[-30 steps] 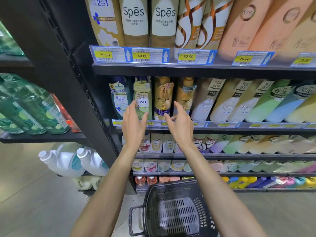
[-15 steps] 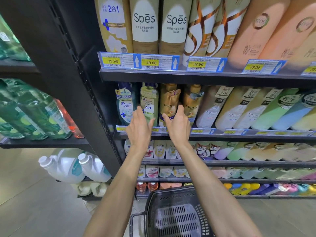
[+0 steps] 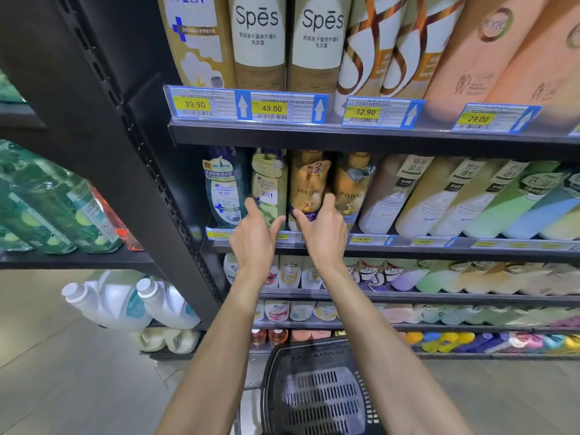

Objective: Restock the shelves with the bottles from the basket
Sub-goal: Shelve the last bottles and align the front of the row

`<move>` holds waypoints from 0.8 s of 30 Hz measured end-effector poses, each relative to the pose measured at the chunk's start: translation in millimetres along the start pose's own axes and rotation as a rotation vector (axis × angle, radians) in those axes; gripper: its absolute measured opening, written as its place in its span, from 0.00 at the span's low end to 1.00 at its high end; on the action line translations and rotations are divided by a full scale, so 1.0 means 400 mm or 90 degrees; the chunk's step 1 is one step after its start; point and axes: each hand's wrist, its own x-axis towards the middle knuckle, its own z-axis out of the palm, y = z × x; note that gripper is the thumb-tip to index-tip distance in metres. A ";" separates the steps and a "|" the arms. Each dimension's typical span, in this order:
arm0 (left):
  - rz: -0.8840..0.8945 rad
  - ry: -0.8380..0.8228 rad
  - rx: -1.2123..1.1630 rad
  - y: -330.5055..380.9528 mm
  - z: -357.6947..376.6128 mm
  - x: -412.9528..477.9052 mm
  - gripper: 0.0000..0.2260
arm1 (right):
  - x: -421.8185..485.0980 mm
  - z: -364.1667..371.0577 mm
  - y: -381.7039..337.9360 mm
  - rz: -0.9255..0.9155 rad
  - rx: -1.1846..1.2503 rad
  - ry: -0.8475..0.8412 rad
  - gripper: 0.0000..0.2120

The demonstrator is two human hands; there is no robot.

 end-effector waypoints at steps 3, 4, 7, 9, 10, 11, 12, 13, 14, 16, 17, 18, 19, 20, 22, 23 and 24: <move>-0.014 0.007 0.001 -0.003 0.005 0.003 0.38 | 0.000 0.002 -0.001 0.001 0.008 0.007 0.25; -0.021 0.010 -0.009 -0.003 0.007 0.004 0.38 | 0.000 0.002 -0.001 0.002 0.009 0.010 0.25; -0.041 0.015 -0.044 0.003 0.005 0.007 0.37 | -0.001 -0.001 0.001 0.004 0.012 0.019 0.25; -0.046 0.019 -0.039 0.007 0.004 0.007 0.37 | 0.001 -0.002 0.000 0.004 0.003 0.030 0.25; -0.046 0.024 -0.034 0.008 0.003 0.007 0.37 | 0.000 -0.003 -0.002 0.006 0.000 0.034 0.26; -0.044 0.030 -0.030 0.008 0.002 0.006 0.37 | -0.001 -0.003 -0.003 0.011 -0.003 0.034 0.26; -0.042 0.034 -0.027 0.007 0.001 0.005 0.37 | -0.002 -0.002 -0.003 0.015 -0.005 0.034 0.27; -0.039 0.038 -0.024 0.004 0.002 0.004 0.36 | -0.003 -0.001 -0.003 0.019 -0.008 0.034 0.27; -0.036 0.041 -0.023 0.001 0.003 0.003 0.36 | -0.005 0.000 -0.004 0.024 -0.010 0.035 0.28; -0.032 0.043 -0.029 -0.004 0.004 0.003 0.35 | -0.006 0.001 -0.005 0.029 -0.012 0.037 0.28; -0.031 0.041 -0.031 -0.006 0.005 0.003 0.34 | -0.005 0.001 -0.005 0.030 -0.012 0.037 0.29; -0.030 0.039 -0.031 -0.007 0.006 0.004 0.35 | -0.005 0.001 -0.002 0.029 -0.011 0.033 0.29; -0.029 0.039 -0.029 -0.008 0.007 0.004 0.35 | -0.004 0.000 0.000 0.026 -0.009 0.027 0.29; -0.027 0.039 -0.026 -0.010 0.007 0.004 0.36 | -0.004 0.000 0.004 0.022 -0.006 0.020 0.29; -0.021 0.042 -0.022 -0.012 0.008 0.004 0.37 | -0.002 0.000 0.013 0.015 -0.001 0.009 0.29; -0.021 0.044 -0.028 -0.012 0.007 0.004 0.37 | -0.001 -0.001 0.015 0.014 -0.001 0.005 0.30; -0.023 0.046 -0.037 -0.013 0.007 0.003 0.37 | -0.001 -0.001 0.017 0.014 -0.002 0.000 0.30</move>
